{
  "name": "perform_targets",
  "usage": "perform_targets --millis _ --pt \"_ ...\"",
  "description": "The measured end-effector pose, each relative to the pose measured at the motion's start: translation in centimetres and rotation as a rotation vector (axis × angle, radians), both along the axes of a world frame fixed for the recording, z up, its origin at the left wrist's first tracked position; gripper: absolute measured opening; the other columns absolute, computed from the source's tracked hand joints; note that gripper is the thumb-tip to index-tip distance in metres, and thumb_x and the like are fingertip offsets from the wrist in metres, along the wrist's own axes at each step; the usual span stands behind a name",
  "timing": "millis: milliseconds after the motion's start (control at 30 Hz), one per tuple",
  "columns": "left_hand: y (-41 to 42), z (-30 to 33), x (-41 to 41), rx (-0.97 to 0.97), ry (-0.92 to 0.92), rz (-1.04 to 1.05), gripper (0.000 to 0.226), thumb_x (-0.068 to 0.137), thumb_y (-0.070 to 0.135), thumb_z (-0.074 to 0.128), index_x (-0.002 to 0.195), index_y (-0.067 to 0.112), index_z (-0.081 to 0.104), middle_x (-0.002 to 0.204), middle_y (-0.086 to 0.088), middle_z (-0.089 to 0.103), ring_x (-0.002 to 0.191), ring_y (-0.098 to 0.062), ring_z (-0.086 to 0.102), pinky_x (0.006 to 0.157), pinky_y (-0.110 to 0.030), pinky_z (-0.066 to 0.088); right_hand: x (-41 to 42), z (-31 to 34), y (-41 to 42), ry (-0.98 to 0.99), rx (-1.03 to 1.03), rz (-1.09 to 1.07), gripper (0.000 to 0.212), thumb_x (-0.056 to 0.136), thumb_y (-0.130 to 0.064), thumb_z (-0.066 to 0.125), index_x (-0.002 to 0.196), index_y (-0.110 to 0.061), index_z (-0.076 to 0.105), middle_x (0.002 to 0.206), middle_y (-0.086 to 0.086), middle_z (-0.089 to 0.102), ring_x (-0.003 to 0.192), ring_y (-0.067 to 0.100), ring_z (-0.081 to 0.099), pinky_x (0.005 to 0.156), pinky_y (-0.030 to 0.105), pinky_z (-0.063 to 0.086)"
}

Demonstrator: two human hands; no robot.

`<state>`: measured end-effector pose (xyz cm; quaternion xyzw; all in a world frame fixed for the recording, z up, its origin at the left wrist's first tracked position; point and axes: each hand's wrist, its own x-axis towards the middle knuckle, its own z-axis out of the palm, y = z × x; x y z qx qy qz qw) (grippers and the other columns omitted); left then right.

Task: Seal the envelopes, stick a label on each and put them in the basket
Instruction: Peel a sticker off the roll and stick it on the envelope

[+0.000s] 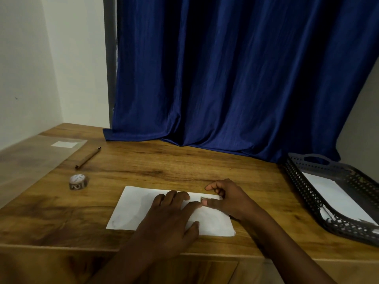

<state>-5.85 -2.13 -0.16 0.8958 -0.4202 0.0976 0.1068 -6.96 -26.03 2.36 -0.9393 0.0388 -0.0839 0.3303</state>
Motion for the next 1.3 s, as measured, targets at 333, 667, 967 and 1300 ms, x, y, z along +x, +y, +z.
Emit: perform_targets --millis 333,667,967,1300 --pt "-0.1 0.0 -0.2 -0.085 -0.009 0.043 0.076 0.089 0.071 0.021 0.155 0.032 0.017 0.158 0.008 0.025 0.144 -0.012 0.022 0.121 -0.036 0.020 -0.1 0.3 0.0 0.036 -0.055 0.041 0.054 0.078 -0.060 0.074 0.126 -0.039 0.062 0.123 -0.019 0.055 0.113 0.001 0.050 0.094 0.022 0.046" --pt "0.3 0.2 -0.6 -0.163 -0.002 -0.023 0.090 0.086 0.076 0.033 0.154 0.035 -0.009 0.162 0.011 0.007 0.148 -0.012 0.006 0.123 -0.036 0.009 1.2 3.7 1.6 0.224 0.001 0.174 0.039 0.080 -0.054 0.076 0.097 -0.019 0.077 0.100 0.005 0.078 0.099 0.024 0.071 0.095 0.047 0.056" --pt "0.0 0.5 -0.6 -0.168 -0.036 0.058 0.097 0.081 0.084 0.034 0.154 0.037 -0.011 0.166 0.007 -0.006 0.154 -0.022 -0.007 0.125 -0.050 -0.005 0.4 6.2 0.1 0.473 0.018 0.275 0.033 0.089 -0.039 0.074 0.109 -0.014 0.075 0.104 -0.001 0.078 0.095 0.015 0.075 0.080 0.024 0.060" --pt "-0.2 -0.2 0.0 -0.253 -0.034 0.108 0.106 0.081 0.088 0.033 0.159 0.033 -0.014 0.166 0.004 -0.025 0.152 -0.022 -0.026 0.124 -0.054 -0.001 -5.7 7.5 -4.4 0.062 0.276 -0.043 0.022 0.088 -0.026 0.076 0.072 -0.013 0.067 0.071 -0.001 0.073 0.065 0.015 0.066 0.057 0.020 0.048"
